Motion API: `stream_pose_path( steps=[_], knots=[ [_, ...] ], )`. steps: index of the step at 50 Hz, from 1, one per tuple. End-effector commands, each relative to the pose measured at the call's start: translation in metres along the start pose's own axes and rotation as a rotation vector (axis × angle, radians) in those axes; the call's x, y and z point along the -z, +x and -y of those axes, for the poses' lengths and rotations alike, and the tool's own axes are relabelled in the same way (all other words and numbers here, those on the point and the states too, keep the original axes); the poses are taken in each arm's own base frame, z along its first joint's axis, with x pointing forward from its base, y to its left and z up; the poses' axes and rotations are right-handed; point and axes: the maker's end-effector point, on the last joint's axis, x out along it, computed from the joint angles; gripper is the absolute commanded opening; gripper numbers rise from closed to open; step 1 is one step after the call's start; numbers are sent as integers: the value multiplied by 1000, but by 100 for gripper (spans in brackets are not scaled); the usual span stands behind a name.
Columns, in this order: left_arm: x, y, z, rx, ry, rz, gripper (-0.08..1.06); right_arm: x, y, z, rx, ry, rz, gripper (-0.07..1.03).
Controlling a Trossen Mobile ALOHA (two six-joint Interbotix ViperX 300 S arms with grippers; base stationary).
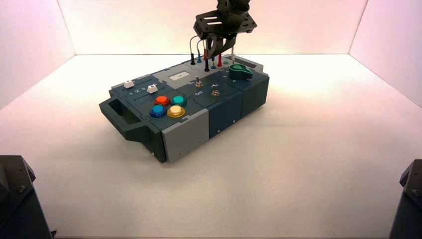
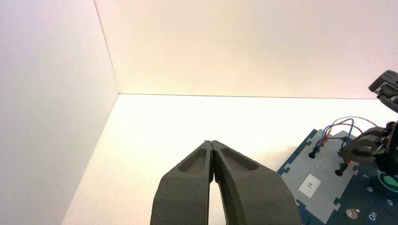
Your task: Insert the blue wire.
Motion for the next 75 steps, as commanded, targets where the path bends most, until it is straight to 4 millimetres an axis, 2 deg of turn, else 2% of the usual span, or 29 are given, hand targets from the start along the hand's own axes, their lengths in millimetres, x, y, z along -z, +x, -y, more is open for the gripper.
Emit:
stream_pose_path(
  steps=[1, 54, 75],
  knots=[
    [-17, -2, -3, -13, 0, 42, -3, -19, -10, 0, 0, -1, 49, -2],
    [-18, -2, -3, -13, 3, 45, -3, 0, 0, 0, -3, 9, 4, -2],
    [-19, -2, -3, -15, 3, 49, -3, 22, 6, -7, -14, 16, -46, -2]
  ],
)
